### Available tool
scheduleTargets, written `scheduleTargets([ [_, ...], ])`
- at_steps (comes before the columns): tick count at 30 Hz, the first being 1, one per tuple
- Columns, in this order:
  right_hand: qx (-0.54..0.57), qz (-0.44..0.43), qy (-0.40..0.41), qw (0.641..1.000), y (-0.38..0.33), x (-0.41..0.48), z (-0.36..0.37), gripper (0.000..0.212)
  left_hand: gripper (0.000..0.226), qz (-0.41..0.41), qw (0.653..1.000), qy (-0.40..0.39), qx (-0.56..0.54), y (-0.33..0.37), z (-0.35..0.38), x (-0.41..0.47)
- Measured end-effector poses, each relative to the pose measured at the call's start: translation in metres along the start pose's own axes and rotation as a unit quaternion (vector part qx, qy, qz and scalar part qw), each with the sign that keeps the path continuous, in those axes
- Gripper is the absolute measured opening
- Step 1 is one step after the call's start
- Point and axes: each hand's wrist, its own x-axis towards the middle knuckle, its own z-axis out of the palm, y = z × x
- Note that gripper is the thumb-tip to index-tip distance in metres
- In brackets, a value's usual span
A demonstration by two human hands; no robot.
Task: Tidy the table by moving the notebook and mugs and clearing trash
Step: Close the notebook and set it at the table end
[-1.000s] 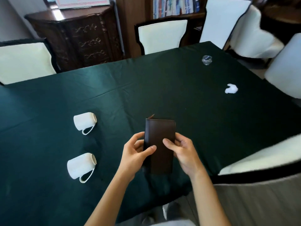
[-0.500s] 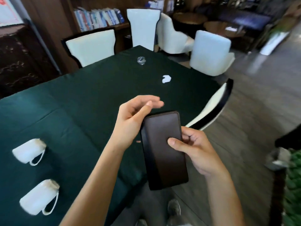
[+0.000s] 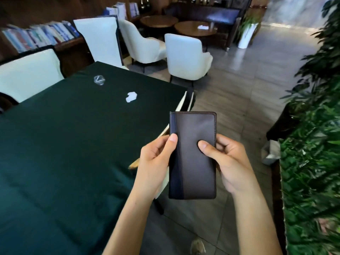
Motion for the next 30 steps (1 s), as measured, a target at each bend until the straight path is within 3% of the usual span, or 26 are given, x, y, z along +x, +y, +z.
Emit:
scheduleTargets([
  [3,0.014,0.011,0.027,0.999,-0.011,0.020,-0.045,0.023,0.034,-0.021,0.999,-0.007,0.040,-0.022,0.041,0.016],
  [10,0.024,0.028,0.083,0.996,-0.036,0.055,-0.128,0.014,0.038,-0.100,0.991,-0.093,0.011,-0.057,0.112,0.043],
  [14,0.016,0.046,0.100,0.994,-0.048,0.072,-0.166,0.022,0.046,-0.137,0.981,-0.132,0.031,-0.069,0.141,0.062],
  [20,0.004,0.058,0.113,0.992,-0.057,0.109,-0.193,0.035,0.041,-0.135,0.980,-0.141,0.032,-0.077,0.168,0.110],
  [30,-0.039,0.041,0.080,0.995,-0.072,0.228,-0.220,0.019,0.034,-0.093,0.989,-0.117,-0.013,-0.080,0.191,0.251],
])
